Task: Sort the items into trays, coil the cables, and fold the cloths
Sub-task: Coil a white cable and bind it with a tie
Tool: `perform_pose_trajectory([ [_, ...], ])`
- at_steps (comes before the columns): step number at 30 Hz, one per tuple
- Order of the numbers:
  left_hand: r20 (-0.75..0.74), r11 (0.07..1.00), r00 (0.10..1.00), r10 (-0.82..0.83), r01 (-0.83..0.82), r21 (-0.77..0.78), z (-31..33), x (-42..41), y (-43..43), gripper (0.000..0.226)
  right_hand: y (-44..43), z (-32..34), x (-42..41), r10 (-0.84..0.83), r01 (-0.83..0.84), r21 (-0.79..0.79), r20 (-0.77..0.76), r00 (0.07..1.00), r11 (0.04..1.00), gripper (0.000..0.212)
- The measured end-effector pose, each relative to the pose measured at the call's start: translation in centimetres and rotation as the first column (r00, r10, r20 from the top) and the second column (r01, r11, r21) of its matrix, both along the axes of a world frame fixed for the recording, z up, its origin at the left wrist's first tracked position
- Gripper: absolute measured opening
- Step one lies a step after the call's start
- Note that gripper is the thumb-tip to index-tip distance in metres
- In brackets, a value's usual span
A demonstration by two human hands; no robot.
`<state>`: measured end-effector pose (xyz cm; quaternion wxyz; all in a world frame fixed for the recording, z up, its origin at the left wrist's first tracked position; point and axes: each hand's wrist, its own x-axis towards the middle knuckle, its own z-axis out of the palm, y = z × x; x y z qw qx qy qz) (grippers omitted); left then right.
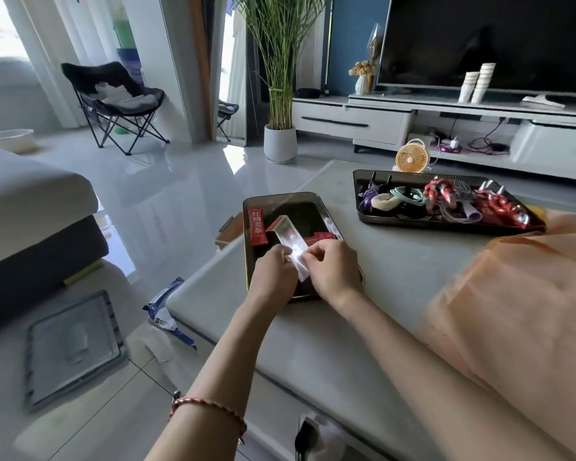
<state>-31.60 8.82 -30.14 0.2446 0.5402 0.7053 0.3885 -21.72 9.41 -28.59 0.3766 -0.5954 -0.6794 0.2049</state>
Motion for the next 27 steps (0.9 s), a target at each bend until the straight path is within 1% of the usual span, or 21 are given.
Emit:
perform_pose_trajectory([
  [1,-0.019,1.0,1.0,-0.007,0.007,-0.007,0.1,-0.2,0.0,0.04,-0.1,-0.1,-0.4,0.015,-0.015,-0.004,0.056,0.998,1.0,0.018],
  [2,-0.049,0.999,0.998,-0.036,0.035,-0.03,0.2,-0.3,0.0,0.041,-0.3,-0.2,-0.6,0.038,-0.034,-0.027,0.182,0.983,0.999,0.02],
  [4,-0.1,0.989,0.987,-0.127,0.118,-0.089,0.1,-0.4,-0.4,0.038,-0.4,-0.4,-1.0,0.085,-0.05,-0.086,0.463,0.882,0.995,0.022],
  [5,-0.114,0.982,0.98,-0.165,0.153,-0.107,0.0,-0.4,-0.6,0.033,-0.5,-0.3,-1.1,0.098,-0.052,-0.099,0.544,0.834,0.994,0.025],
  [7,-0.123,0.976,0.972,-0.199,0.186,-0.114,0.1,-0.6,-0.8,0.024,-0.4,0.0,-1.2,0.091,-0.073,-0.054,0.629,0.772,0.996,0.03],
  [9,-0.132,0.972,0.967,-0.216,0.2,-0.123,0.0,-0.9,-0.6,0.023,0.0,0.2,-1.4,0.111,-0.139,-0.008,0.647,0.754,0.99,0.032],
  [10,-0.141,0.97,0.965,-0.222,0.204,-0.13,0.0,-1.0,-0.6,0.024,0.2,0.3,-1.4,0.158,-0.186,-0.021,0.626,0.763,0.982,0.03],
  [12,-0.113,0.971,0.97,-0.214,0.2,-0.128,-0.2,-1.2,-0.6,0.033,0.6,0.4,-1.4,0.232,-0.227,-0.068,0.477,0.848,0.971,0.023],
  [14,-0.004,0.98,0.983,-0.181,0.18,-0.084,-0.1,-1.6,-0.5,0.043,1.4,0.7,-1.9,0.214,-0.214,-0.033,0.299,0.93,0.976,0.02],
  [16,0.046,0.995,0.994,-0.096,0.095,0.009,0.2,-2.4,-0.4,0.039,2.8,1.0,-3.4,0.229,-0.231,-0.013,0.192,0.954,0.973,0.023],
  [18,0.052,0.994,0.999,-0.014,0.008,0.112,0.6,-3.2,-0.3,0.03,4.3,1.2,-5.3,0.308,-0.301,-0.068,0.144,0.94,0.951,0.03],
  [20,0.061,0.986,0.997,0.052,-0.06,0.152,0.7,-4.0,-0.1,0.025,5.8,1.0,-7.2,0.389,-0.362,-0.165,0.182,0.903,0.918,0.04],
  [22,0.072,0.989,0.993,0.093,-0.1,0.112,0.5,-4.6,0.0,0.024,7.2,0.1,-8.8,0.402,-0.33,-0.265,0.297,0.866,0.906,0.045],
  [23,0.074,0.992,0.992,0.1,-0.105,0.072,0.3,-4.7,0.1,0.024,7.8,-0.4,-9.3,0.379,-0.284,-0.283,0.383,0.842,0.916,0.044],
  [25,0.067,0.996,0.994,0.086,-0.086,-0.006,-0.3,-4.8,0.2,0.021,8.6,-1.1,-10.2,0.291,-0.177,-0.254,0.538,0.791,0.951,0.041],
  [26,0.051,0.997,0.996,0.076,-0.075,-0.03,-0.5,-4.9,0.4,0.019,8.7,-1.2,-10.6,0.252,-0.135,-0.239,0.568,0.784,0.961,0.041],
  [27,0.026,0.997,0.997,0.071,-0.07,-0.037,-0.6,-4.9,0.5,0.016,8.9,-1.1,-10.8,0.231,-0.111,-0.239,0.567,0.791,0.965,0.043],
])
